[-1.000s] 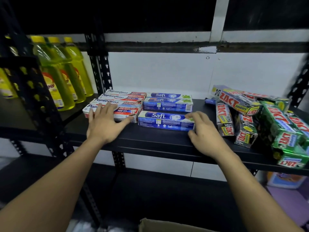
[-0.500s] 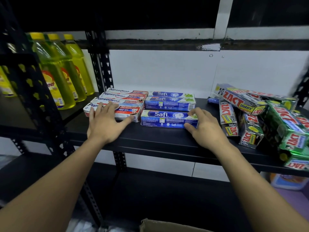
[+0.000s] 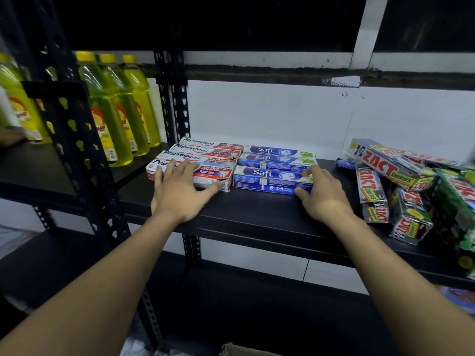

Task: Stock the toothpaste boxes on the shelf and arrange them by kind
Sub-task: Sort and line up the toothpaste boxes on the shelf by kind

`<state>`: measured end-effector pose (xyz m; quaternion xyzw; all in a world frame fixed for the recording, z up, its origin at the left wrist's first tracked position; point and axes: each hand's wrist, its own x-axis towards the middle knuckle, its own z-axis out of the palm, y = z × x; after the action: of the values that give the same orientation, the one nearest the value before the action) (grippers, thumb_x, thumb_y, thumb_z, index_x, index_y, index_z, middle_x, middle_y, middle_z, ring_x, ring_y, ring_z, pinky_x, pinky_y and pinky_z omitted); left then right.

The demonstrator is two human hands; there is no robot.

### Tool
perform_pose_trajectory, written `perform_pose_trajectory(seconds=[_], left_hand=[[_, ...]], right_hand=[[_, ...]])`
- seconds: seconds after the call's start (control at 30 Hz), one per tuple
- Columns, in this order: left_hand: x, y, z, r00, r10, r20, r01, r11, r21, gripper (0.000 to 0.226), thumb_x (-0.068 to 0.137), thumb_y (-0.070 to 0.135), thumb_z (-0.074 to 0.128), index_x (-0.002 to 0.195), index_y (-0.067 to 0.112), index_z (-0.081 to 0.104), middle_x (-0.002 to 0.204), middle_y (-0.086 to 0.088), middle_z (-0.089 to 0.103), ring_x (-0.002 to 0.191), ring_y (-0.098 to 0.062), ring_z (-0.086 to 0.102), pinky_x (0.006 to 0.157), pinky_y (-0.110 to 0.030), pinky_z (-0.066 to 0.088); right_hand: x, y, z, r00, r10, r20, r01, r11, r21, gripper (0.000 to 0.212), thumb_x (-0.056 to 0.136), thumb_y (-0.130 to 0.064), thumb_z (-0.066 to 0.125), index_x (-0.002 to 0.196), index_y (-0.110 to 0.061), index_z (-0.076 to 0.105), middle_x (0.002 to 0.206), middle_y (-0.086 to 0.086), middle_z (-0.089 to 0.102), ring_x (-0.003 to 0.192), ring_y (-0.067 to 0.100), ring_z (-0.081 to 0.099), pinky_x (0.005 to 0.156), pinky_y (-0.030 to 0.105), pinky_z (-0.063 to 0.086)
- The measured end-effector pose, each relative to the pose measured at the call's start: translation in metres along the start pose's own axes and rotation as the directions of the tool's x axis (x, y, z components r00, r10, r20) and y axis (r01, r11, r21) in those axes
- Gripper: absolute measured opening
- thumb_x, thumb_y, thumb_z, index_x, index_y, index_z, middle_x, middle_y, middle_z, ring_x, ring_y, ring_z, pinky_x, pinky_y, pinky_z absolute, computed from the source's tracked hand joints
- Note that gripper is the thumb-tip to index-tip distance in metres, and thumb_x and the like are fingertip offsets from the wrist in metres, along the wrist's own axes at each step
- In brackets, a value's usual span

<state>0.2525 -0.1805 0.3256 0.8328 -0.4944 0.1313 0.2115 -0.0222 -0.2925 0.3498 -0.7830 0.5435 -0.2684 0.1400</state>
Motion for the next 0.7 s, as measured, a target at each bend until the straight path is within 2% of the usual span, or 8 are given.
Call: perform_pose_trajectory(seconds=[0.43, 0.6, 0.7], left_hand=[[0.0008, -0.0006, 0.0013, 1.0, 0.0, -0.01, 0.0, 1.0, -0.001, 0.091, 0.079, 0.089, 0.029, 0.148, 0.03, 0.039, 0.159, 0.004, 0.033, 0.152, -0.023, 0.013, 0.123, -0.049, 0.0], [0.0016, -0.0017, 0.0023, 1.0, 0.006, -0.013, -0.006, 1.0, 0.001, 0.091, 0.079, 0.09, 0.028, 0.148, 0.031, 0.039, 0.159, 0.004, 0.033, 0.152, -0.023, 0.013, 0.123, -0.05, 0.0], [0.001, -0.0019, 0.0022, 1.0, 0.01, -0.015, -0.01, 1.0, -0.002, 0.091, 0.079, 0.09, 0.028, 0.147, 0.031, 0.039, 0.159, 0.004, 0.034, 0.152, -0.023, 0.014, 0.123, -0.05, 0.0]], right_hand=[[0.0095, -0.0008, 0.0089, 0.998, -0.004, -0.059, 0.005, 1.0, 0.013, 0.042, 0.092, -0.032, 0.065, 0.129, -0.023, 0.048, 0.136, 0.008, 0.048, 0.121, 0.032, 0.05, 0.093, 0.04, 0.043], [0.0063, 0.0051, 0.0063, 0.985, 0.12, -0.124, -0.101, 0.984, 0.148, 0.071, 0.087, -0.035, 0.07, 0.145, -0.02, 0.033, 0.135, 0.011, 0.055, 0.124, 0.035, 0.051, 0.097, 0.041, 0.045], [0.0064, 0.0058, 0.0039, 0.972, 0.221, -0.085, -0.205, 0.965, 0.163, 0.081, 0.087, -0.039, 0.071, 0.15, -0.017, 0.026, 0.138, 0.017, 0.052, 0.127, 0.038, 0.049, 0.098, 0.041, 0.045]])
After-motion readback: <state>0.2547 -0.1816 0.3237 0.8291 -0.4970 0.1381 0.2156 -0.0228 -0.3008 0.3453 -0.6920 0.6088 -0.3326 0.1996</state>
